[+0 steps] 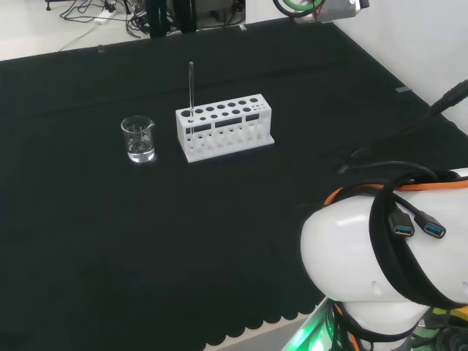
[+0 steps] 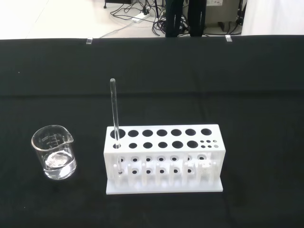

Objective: Take the glass rod from the white test tube rack.

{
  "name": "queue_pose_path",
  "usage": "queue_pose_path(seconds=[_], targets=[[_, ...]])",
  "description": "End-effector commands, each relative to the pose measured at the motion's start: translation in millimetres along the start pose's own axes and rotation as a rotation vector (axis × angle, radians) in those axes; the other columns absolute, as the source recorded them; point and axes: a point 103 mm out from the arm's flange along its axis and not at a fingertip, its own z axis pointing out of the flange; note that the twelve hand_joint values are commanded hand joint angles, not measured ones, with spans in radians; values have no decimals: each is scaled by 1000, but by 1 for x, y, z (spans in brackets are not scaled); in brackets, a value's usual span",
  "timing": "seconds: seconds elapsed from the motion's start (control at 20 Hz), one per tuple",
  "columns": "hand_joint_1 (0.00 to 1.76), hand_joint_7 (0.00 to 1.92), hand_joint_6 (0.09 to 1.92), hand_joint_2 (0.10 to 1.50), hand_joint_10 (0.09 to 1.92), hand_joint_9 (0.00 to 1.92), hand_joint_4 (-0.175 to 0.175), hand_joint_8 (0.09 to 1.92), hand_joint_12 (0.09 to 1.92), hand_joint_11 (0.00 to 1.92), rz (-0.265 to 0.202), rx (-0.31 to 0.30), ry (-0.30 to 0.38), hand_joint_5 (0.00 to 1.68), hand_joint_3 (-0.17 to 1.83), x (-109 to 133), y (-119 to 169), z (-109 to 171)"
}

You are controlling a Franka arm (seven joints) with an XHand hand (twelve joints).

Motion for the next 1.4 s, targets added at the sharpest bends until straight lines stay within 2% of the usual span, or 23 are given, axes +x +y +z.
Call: queue_pose_path(seconds=[0.05, 0.1, 0.15, 0.25, 0.9, 1.2, 1.4], targets=[[747, 220, 98, 1079, 270, 442, -125, 308, 973, 328, 11, -46, -32, 89, -162, 25, -67, -29], [707, 107, 87, 1102, 366, 237, -119, 295, 973, 159, 11, -49, -35, 48, -168, 28, -72, -31], [688, 50, 87, 1113, 459, 119, -116, 287, 973, 74, 11, -51, -36, 28, -172, 29, -73, -32], [674, 10, 87, 1121, 553, 26, -113, 286, 975, 15, 10, -50, -36, 15, -175, 31, -74, -32], [642, 0, 87, 1161, 639, 0, -111, 359, 990, 0, -13, -46, -31, 31, -175, 40, -70, -27], [621, 0, 87, 1175, 694, 0, -111, 413, 1051, 0, -13, -41, -36, 53, -175, 41, -69, -24], [616, 3, 87, 1179, 794, 15, -126, 623, 1221, 0, -31, -37, -47, 128, -175, 45, -65, -24]])
